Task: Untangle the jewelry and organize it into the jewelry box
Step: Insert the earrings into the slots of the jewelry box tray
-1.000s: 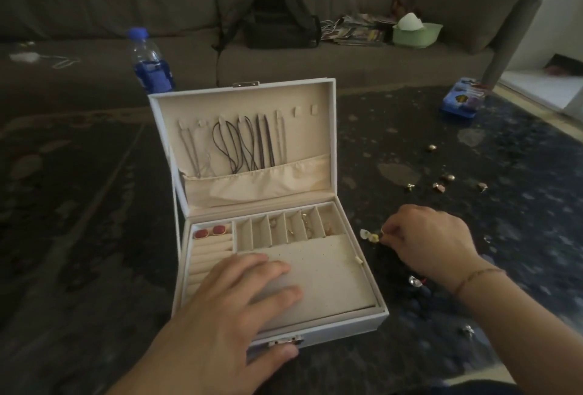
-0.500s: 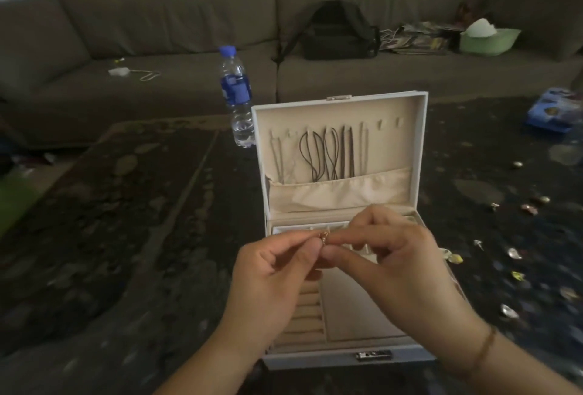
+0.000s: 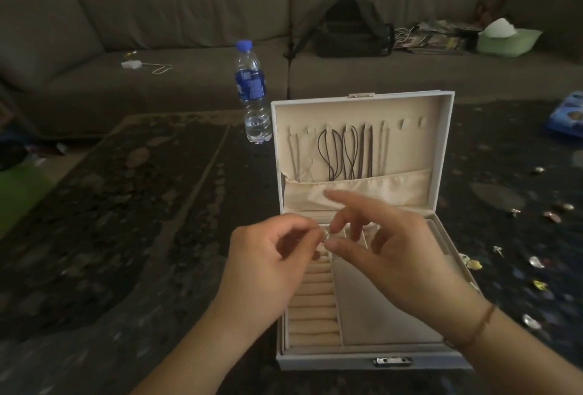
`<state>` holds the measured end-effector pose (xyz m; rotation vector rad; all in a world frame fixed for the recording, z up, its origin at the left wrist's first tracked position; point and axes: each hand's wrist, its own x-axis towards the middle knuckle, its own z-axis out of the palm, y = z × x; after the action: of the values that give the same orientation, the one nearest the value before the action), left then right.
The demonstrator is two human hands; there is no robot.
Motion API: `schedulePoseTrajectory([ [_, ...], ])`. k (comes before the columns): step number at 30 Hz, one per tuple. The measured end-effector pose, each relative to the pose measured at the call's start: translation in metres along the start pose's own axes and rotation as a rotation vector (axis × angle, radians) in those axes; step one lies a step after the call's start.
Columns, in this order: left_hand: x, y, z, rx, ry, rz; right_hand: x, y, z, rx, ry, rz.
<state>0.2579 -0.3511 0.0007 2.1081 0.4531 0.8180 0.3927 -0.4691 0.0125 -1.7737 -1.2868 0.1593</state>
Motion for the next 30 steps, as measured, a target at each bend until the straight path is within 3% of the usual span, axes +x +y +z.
schedulePoseTrajectory([
  [3,0.001,-0.008,-0.003,0.319,-0.012,0.205,0.003,0.003,0.004,-0.128,-0.024,-0.132],
  [9,0.006,-0.020,-0.006,0.282,0.096,0.194,0.015,-0.002,0.016,0.339,-0.133,0.519],
  [13,0.011,-0.024,-0.016,0.218,0.218,0.068,0.030,-0.002,0.017,0.446,-0.219,0.724],
  [23,0.011,-0.037,-0.019,0.222,0.135,-0.035,0.047,0.007,0.033,0.378,-0.310,0.803],
  [30,0.010,-0.037,-0.019,0.226,0.095,-0.010,0.047,0.012,0.037,0.090,-0.303,0.669],
])
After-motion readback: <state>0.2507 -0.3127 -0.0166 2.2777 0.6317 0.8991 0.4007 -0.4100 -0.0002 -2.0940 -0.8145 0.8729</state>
